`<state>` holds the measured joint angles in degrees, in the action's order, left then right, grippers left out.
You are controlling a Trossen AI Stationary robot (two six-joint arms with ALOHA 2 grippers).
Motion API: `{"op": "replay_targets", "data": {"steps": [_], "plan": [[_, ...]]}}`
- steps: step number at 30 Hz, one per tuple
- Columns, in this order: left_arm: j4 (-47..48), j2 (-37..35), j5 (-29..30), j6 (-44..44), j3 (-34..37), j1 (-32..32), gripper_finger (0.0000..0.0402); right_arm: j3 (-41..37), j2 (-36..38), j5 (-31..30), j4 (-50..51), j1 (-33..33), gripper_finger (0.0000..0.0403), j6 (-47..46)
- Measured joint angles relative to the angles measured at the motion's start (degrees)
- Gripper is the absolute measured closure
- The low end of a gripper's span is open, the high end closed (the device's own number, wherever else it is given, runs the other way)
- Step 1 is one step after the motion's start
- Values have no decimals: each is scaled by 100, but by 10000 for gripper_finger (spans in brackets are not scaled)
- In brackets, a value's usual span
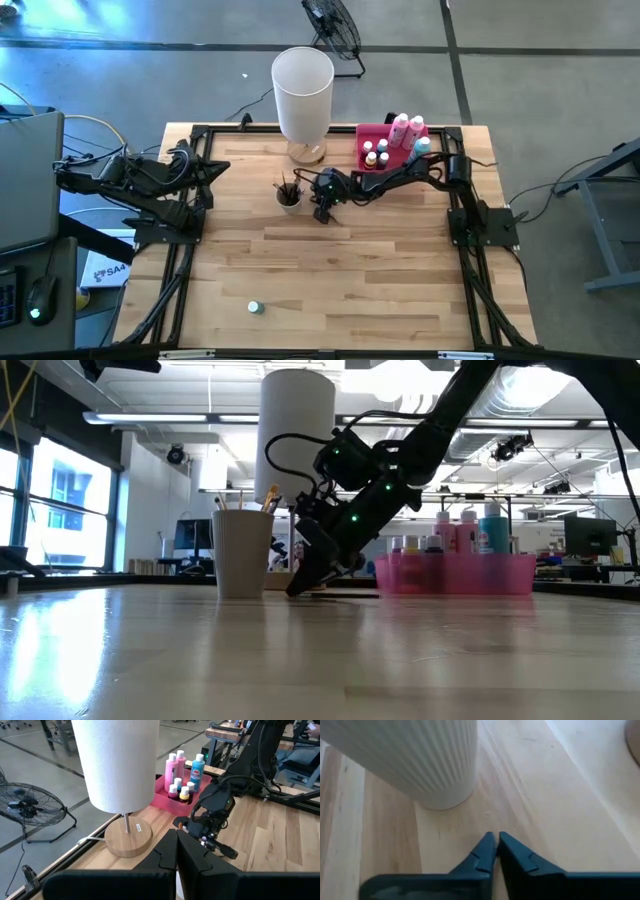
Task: Pick & Place Paint Supplies
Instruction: Put the silver eyeshadow brush into the white cup
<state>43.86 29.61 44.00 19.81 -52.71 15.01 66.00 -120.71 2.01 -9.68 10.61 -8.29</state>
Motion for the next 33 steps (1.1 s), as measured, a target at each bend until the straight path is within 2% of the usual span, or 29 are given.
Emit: {"op": "replay_targets", "data": {"steps": [2,6,10,24,33], "plan": [[0,0,-1,0,0,-1,402,-2,-4,48,5,-2,394,70],[0,0,-1,0,0,-1,402,-4,11,151,16,3,400,98],[-2,-3,-3,0,0,-1,402,-20,178,518,150,92,401,66],[-5,-4,-3,0,0,1,402,-27,1367,1678,356,402,401,109],[-44,-4,-3,0,0,-1,402,-24,2121,1976,431,483,401,258]]}}
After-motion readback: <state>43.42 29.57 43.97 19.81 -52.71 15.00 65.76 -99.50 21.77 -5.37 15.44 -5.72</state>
